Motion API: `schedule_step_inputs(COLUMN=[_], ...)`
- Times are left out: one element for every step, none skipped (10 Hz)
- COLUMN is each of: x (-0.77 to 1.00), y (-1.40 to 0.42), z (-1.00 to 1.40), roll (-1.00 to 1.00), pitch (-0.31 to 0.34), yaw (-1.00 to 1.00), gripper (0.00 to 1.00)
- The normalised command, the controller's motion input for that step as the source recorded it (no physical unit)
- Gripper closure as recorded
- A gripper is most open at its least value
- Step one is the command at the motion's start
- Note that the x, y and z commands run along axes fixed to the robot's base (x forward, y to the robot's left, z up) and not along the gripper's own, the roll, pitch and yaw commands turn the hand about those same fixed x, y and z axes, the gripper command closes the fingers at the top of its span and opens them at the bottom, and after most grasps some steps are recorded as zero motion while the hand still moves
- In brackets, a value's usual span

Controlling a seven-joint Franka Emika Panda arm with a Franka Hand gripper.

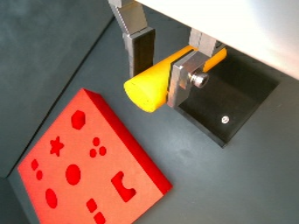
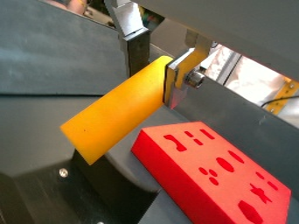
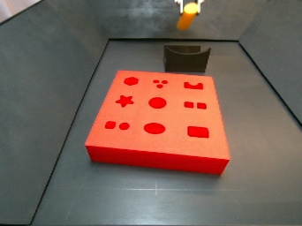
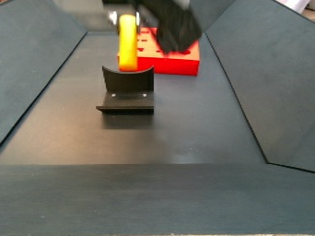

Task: Pick up the oval object. Move up. Place the oval object on the fixture. Regrasp the oval object. Move to above the board. Insert the oval object.
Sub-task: Place the oval object on the fixture.

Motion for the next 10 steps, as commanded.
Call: schedule_step_inputs(x=[0.15, 0.16, 0.16, 0.17, 0.18, 0.16, 0.14, 0.1, 0.09, 0.06], y=[0.14, 0.14, 0.14, 0.13, 0.13, 0.12, 0.1, 0.07, 0.08, 0.09], z=[-1.0, -1.0, -1.0, -1.0, -1.0, -0.88, -0.7, -0.47, -0.36, -0.34], roll=[-0.78, -0.52, -0.4, -0.27, -0.19, -0.17, -0.16, -0.15, -0.13, -0.11], pitch=[0.147, 0.114, 0.097, 0.076, 0.039, 0.013, 0.001, -0.014, -0.031, -0.042], yaw=[-0.11, -0.14, -0.15, -0.16, -0.15, -0.15, -0.14, -0.12, -0.11, -0.1], gripper=[1.0, 1.0, 1.0, 1.0, 1.0, 1.0, 1.0, 1.0, 1.0, 1.0])
